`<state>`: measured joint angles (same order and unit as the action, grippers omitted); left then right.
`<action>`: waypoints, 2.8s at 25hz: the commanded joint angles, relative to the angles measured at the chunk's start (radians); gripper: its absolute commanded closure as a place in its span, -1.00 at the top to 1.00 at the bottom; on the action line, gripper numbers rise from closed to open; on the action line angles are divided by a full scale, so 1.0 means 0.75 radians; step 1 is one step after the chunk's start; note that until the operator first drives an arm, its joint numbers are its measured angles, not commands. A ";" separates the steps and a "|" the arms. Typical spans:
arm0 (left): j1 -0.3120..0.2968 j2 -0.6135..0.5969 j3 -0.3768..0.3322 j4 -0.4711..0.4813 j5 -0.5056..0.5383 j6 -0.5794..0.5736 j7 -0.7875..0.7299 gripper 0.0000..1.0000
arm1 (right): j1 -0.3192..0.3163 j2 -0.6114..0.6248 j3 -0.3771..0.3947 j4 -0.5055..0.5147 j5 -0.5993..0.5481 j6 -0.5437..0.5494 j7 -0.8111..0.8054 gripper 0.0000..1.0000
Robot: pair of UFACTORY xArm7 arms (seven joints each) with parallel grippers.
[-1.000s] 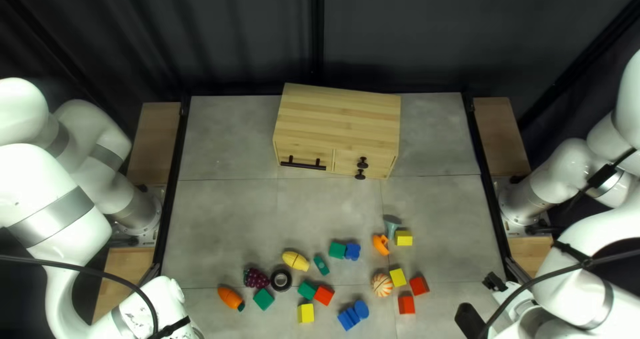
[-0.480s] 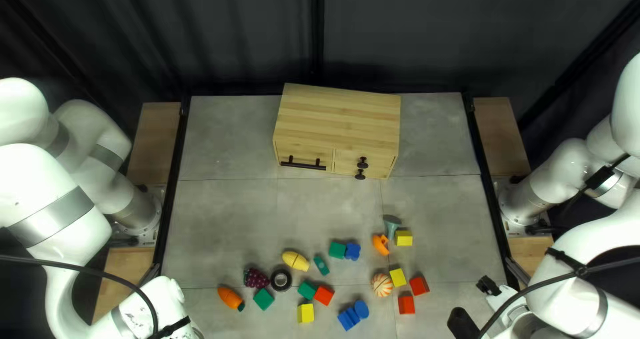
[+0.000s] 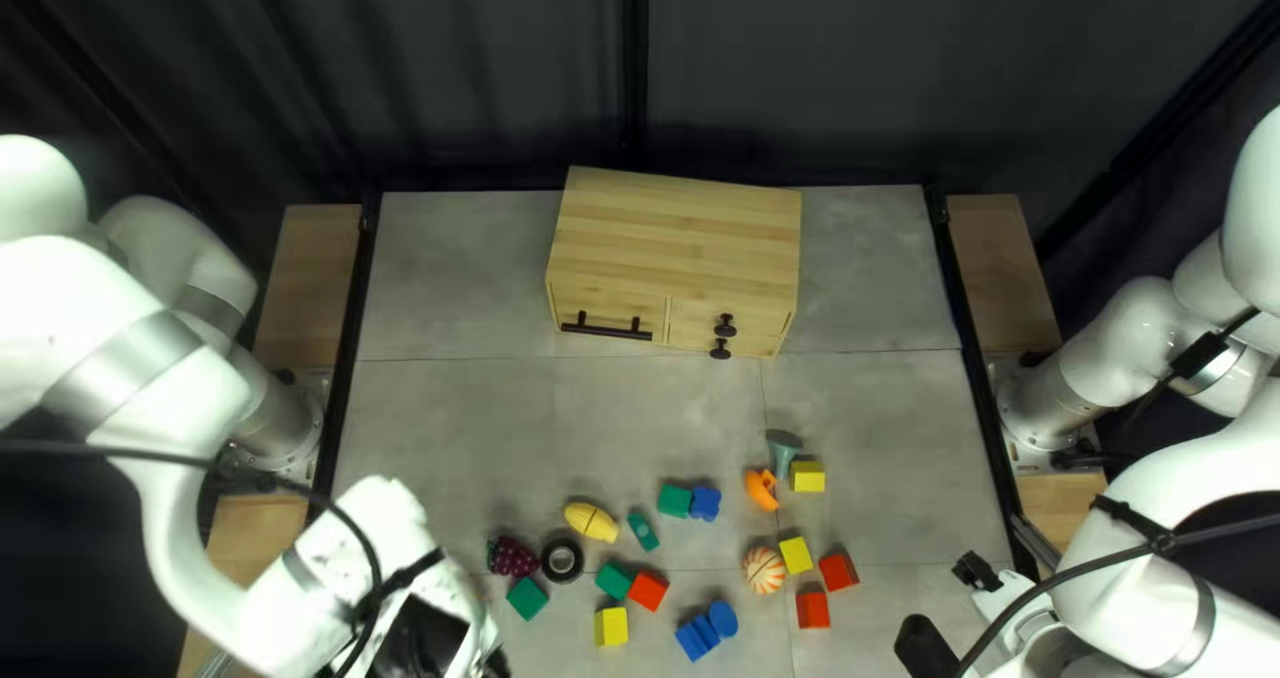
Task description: Open drawers and place objects into drawer and close
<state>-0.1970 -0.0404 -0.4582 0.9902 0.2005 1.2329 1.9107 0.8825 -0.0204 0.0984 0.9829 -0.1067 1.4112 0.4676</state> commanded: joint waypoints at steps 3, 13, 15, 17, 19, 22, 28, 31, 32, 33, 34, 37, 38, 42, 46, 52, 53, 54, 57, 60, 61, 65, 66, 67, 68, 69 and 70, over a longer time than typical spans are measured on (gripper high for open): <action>0.058 -0.116 0.103 -0.083 -0.055 -0.101 0.407 1.00 | 0.000 0.000 0.000 0.000 0.000 0.000 0.000 1.00; 0.035 -0.122 0.083 -0.098 -0.132 -0.075 0.353 1.00 | 0.000 0.000 0.000 0.000 0.000 0.000 0.000 1.00; 0.038 -0.144 0.085 -0.118 -0.148 -0.077 0.317 1.00 | 0.000 0.000 0.000 0.000 0.000 0.000 0.000 1.00; 0.049 -0.187 0.089 -0.155 -0.149 -0.101 0.246 1.00 | 0.000 0.000 0.000 0.000 0.000 0.000 0.000 1.00; 0.062 -0.243 0.088 -0.215 -0.145 -0.154 0.137 1.00 | 0.000 0.000 0.000 0.000 0.000 0.000 0.000 1.00; 0.104 -0.340 0.062 -0.338 -0.139 -0.239 -0.198 1.00 | 0.000 0.000 0.000 0.000 0.000 0.000 0.000 1.00; 0.183 -0.288 0.001 -0.298 -0.092 -0.159 -0.707 1.00 | 0.000 0.000 0.000 0.000 0.000 0.000 0.000 1.00; 0.183 -0.288 0.001 -0.298 -0.092 -0.159 -0.707 1.00 | 0.000 0.000 0.000 0.000 0.000 0.000 0.000 1.00; 0.183 -0.288 0.001 -0.298 -0.092 -0.159 -0.707 1.00 | 0.000 0.000 0.000 0.000 0.000 0.000 0.000 1.00; 0.183 -0.288 0.001 -0.298 -0.092 -0.159 -0.707 1.00 | 0.000 0.000 0.000 0.000 0.000 0.000 0.000 1.00; 0.183 -0.288 0.001 -0.298 -0.092 -0.159 -0.707 1.00 | 0.000 0.000 0.000 0.000 0.000 0.000 0.000 1.00; 0.189 -0.311 0.021 -0.263 -0.067 -0.130 -0.634 1.00 | 0.000 0.000 0.000 0.000 0.000 0.000 0.000 1.00; 0.204 -0.316 0.040 -0.258 -0.061 -0.131 -0.620 1.00 | 0.000 0.000 0.000 0.000 0.000 0.000 0.000 1.00; 0.287 -0.384 0.144 -0.303 -0.184 -0.136 -0.748 1.00 | 0.000 0.000 0.000 0.000 0.000 0.000 0.000 1.00; 0.371 -0.424 0.185 -0.313 -0.311 -0.083 -1.058 1.00 | 0.000 0.000 0.000 0.000 0.000 0.000 0.000 1.00; 0.407 -0.376 0.166 -0.224 -0.334 0.017 -1.289 1.00 | 0.000 0.000 0.000 0.000 0.000 0.000 0.000 1.00; 0.407 -0.376 0.166 -0.224 -0.334 0.017 -1.289 1.00 | 0.000 0.000 0.000 0.000 0.000 0.000 0.000 1.00; 0.407 -0.376 0.166 -0.224 -0.334 0.017 -1.289 1.00 | 0.000 0.000 0.000 0.000 0.000 0.000 0.000 1.00; 0.407 -0.376 0.166 -0.224 -0.334 0.017 -1.289 1.00 | 0.000 0.000 0.000 0.000 0.000 0.000 0.000 1.00; 0.403 -0.388 0.185 -0.270 -0.330 -0.088 -1.207 1.00 | 0.000 0.000 0.000 0.000 0.000 0.000 0.000 1.00; 0.417 -0.389 0.190 -0.298 -0.317 -0.143 -1.229 1.00 | 0.000 0.000 0.000 0.000 0.000 0.000 0.000 1.00; 0.465 -0.466 0.172 -0.420 -0.308 -0.298 -1.443 1.00 | 0.000 0.000 0.000 0.000 0.000 0.000 0.000 1.00; 0.477 -0.489 0.162 -0.441 -0.312 -0.311 -1.517 1.00 | 0.000 0.000 0.000 0.000 0.000 0.000 0.000 1.00; 0.486 -0.502 0.156 -0.449 -0.317 -0.312 -1.566 1.00 | 0.000 0.000 0.000 0.000 0.000 0.000 0.000 1.00; 0.499 -0.523 0.149 -0.460 -0.335 -0.308 -1.655 1.00 | 0.000 0.000 0.000 0.000 0.000 0.000 0.000 1.00; 0.505 -0.531 0.146 -0.463 -0.350 -0.305 -1.702 1.00 | 0.000 0.000 0.000 0.000 0.000 0.000 0.000 1.00; 0.513 -0.537 0.142 -0.463 -0.376 -0.298 -1.782 1.00 | 0.000 0.000 0.000 0.000 0.000 0.000 0.000 1.00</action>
<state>0.1646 -0.4072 -0.3340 0.6674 -0.0406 1.0158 0.7186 0.8825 -0.0204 0.0984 0.9829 -0.1067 1.4112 0.4676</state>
